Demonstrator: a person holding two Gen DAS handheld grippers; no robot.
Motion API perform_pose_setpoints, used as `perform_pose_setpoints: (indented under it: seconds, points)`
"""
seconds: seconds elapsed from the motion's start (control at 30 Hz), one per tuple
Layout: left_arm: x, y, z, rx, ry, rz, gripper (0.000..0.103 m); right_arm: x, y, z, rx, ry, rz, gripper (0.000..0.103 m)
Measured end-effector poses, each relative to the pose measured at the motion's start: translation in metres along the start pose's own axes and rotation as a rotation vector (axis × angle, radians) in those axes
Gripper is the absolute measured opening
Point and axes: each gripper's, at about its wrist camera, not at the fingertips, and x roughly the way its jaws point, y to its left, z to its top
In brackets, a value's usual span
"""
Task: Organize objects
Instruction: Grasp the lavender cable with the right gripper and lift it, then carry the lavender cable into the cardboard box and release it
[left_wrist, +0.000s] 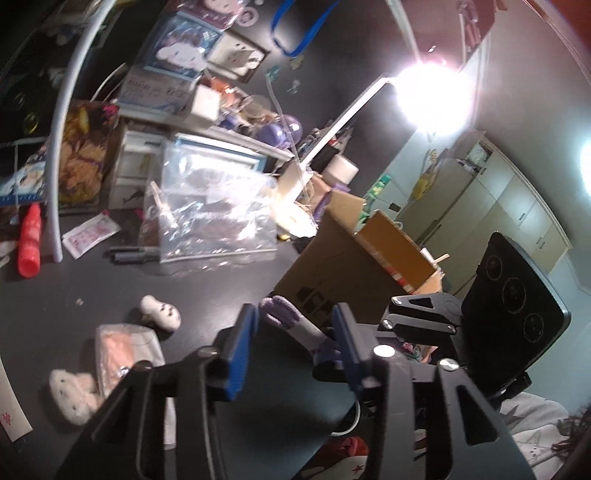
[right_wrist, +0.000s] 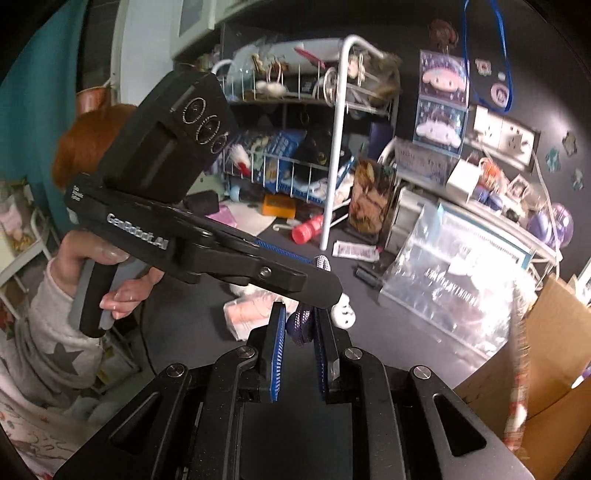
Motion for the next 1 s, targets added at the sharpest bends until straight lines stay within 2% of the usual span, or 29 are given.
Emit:
perform_pose_setpoints:
  seconds: [0.27, 0.43, 0.8, 1.0]
  points:
    - [-0.003, -0.029, 0.025, 0.063, -0.004, 0.016, 0.028, -0.03, -0.014, 0.008, 0.019, -0.064, -0.017, 0.01]
    - [0.014, -0.052, 0.044, 0.109, 0.018, -0.012, 0.022, -0.049, -0.032, 0.01, 0.053, -0.088, -0.044, 0.01]
    - [0.09, -0.107, 0.081, 0.209, 0.137, -0.048, 0.022, -0.097, -0.095, -0.014, 0.193, -0.109, -0.142, 0.01]
    - [0.135, -0.127, 0.089, 0.236, 0.228, -0.046, 0.022, -0.111, -0.125, -0.034, 0.283, -0.078, -0.178, 0.01]
